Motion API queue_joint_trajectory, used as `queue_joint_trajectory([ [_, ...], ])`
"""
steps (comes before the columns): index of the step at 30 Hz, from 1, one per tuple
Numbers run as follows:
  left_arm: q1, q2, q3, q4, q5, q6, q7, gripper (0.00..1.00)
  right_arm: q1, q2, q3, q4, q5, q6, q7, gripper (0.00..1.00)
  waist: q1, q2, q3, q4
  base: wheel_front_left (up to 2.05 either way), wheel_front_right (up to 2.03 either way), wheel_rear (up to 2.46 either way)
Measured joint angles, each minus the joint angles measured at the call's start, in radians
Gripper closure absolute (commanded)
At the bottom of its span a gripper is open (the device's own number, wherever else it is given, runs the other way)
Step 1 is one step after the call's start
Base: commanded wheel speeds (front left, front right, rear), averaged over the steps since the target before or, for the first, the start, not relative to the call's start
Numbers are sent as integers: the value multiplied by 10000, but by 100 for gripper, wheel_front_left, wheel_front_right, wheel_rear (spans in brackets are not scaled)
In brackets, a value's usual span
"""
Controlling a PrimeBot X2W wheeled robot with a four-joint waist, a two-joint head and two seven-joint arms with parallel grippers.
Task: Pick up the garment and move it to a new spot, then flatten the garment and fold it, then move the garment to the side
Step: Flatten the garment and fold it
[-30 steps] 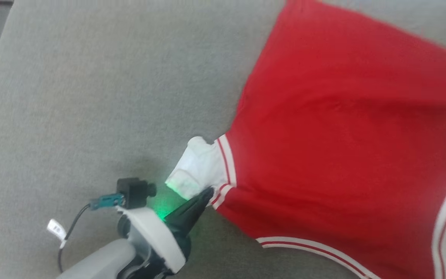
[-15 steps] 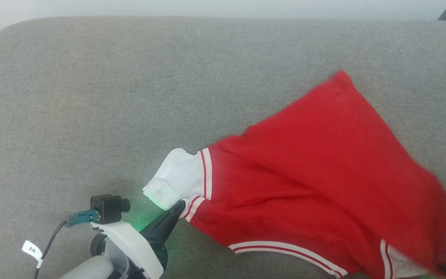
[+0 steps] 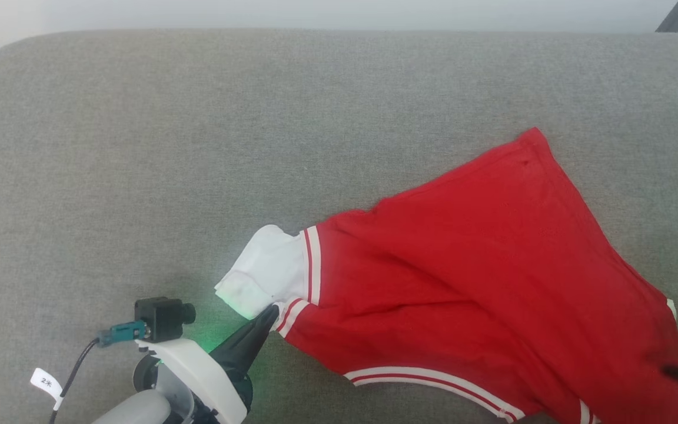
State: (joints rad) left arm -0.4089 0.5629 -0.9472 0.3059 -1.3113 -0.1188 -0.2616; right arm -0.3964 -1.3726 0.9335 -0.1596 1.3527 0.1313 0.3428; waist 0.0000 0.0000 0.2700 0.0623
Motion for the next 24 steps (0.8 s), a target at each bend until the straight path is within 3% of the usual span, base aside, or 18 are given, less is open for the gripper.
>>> queue_joint_trajectory([
  [3, -4, -36, 4, -46, 48, 2, 0, 100, -299, -441, -690, -336, 221, 0, -278, 0, 0, 0, 37, 87, 0, 0, 0],
  [7, -77, -203, 0, -107, 184, 17, 0, 100, -1368, -330, -1845, 311, -259, 0, -802, 0, 0, 0, 216, 231, 0, 0, 0],
  [11, -410, -435, -50, -105, 278, 27, 15, 100, -2539, 1411, -2222, 1396, -1841, -6, -385, 0, 0, 0, 520, 442, 0, 0, 0],
  [14, -669, -579, -67, -75, 355, 23, 63, 100, -3430, 2861, -2029, 2270, -2826, 2, 479, 0, 0, 0, 790, 624, 0, 0, 0],
  [17, -930, -723, -92, -42, 477, -4, 94, 100, -4211, 3894, -1680, 3237, -3599, 2, 1187, 0, 0, 0, 1094, 813, 0, 0, 0],
  [20, -1144, -880, -142, 36, 562, -35, 96, 100, -4797, 4610, -1275, 4100, -4038, 2, 1605, 0, 0, 0, 1385, 1003, 0, 0, 0],
  [24, -1349, -1060, -173, 138, 627, -61, 81, 100, -5328, 4880, -604, 4951, -4395, 4, 2096, 0, -1, 0, 1669, 1251, 0, 0, 0],
])
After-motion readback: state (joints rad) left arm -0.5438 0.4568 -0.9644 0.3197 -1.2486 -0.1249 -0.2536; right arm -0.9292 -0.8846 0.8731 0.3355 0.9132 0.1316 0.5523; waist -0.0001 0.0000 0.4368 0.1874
